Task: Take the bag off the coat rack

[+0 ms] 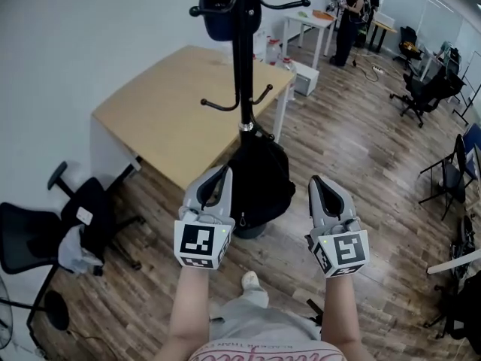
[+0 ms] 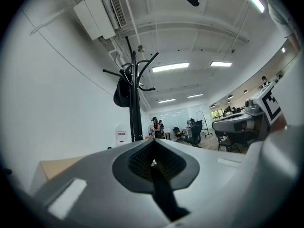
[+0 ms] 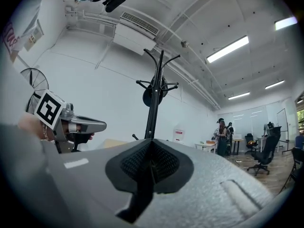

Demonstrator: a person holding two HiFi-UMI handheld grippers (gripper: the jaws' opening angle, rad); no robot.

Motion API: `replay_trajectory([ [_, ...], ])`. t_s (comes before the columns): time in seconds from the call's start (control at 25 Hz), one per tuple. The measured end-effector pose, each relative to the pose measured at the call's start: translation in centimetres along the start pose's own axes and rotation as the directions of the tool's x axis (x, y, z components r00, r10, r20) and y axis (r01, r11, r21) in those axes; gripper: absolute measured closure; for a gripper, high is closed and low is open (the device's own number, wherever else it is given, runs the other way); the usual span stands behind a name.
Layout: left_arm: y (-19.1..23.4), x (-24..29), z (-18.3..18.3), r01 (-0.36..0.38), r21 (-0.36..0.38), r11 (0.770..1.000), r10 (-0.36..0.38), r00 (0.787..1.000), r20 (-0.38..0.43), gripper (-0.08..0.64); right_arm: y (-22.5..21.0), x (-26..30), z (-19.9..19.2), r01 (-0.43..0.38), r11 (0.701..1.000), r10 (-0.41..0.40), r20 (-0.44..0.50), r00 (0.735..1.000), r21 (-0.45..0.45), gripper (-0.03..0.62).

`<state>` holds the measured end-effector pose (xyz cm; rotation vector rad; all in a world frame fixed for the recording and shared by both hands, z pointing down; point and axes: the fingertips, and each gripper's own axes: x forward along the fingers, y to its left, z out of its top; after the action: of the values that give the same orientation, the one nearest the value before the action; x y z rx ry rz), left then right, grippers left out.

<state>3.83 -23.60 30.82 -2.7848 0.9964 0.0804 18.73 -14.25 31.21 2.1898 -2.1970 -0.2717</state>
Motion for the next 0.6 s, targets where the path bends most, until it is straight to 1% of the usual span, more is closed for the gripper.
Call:
replay_trajectory([
  [0.12, 1.2, 2.0, -1.0, -0.014, -0.025, 1.0, 0.014, 1.0, -0.009, 0.545, -1.0, 2.4, -0.9, -0.041, 0.999, 0.041, -0.016, 0.999, 0.019, 0.578],
  [0.28, 2.3, 4.2, -2.1, -0.025, -0.039, 0.999, 0.025, 1.0, -0.019, 0.518, -2.1, 5.5, -2.0, -0.093, 0.995, 0.094, -0.035, 0.995, 0.031, 0.488],
  [0.4, 3.1, 5.6, -2.9, -0.023, -0.05, 0.998, 0.022, 0.999, -0.026, 0.48, -2.5, 7.7, -2.9, -0.137, 0.989, 0.139, -0.043, 0.989, 0.051, 0.39],
  [0.48, 3.4, 6.3, -3.5, -0.012, -0.064, 0.998, 0.01, 0.999, -0.031, 0.423, -2.8, 8.7, -3.4, -0.162, 0.983, 0.166, -0.043, 0.985, 0.084, 0.314],
  [0.52, 3.4, 6.7, -3.7, -0.002, -0.076, 0.997, -0.001, 0.999, -0.033, 0.365, -3.1, 9.1, -3.7, -0.169, 0.98, 0.174, -0.041, 0.984, 0.104, 0.274],
  [0.56, 3.3, 6.9, -4.0, 0.01, -0.089, 0.996, -0.014, 0.999, -0.036, 0.281, -3.3, 9.5, -3.9, -0.174, 0.977, 0.18, -0.042, 0.983, 0.123, 0.232],
  [0.6, 3.3, 7.1, -4.3, 0.02, -0.099, 0.995, -0.024, 0.999, -0.041, 0.215, -3.4, 9.8, -4.2, -0.179, 0.974, 0.186, -0.045, 0.981, 0.139, 0.192],
])
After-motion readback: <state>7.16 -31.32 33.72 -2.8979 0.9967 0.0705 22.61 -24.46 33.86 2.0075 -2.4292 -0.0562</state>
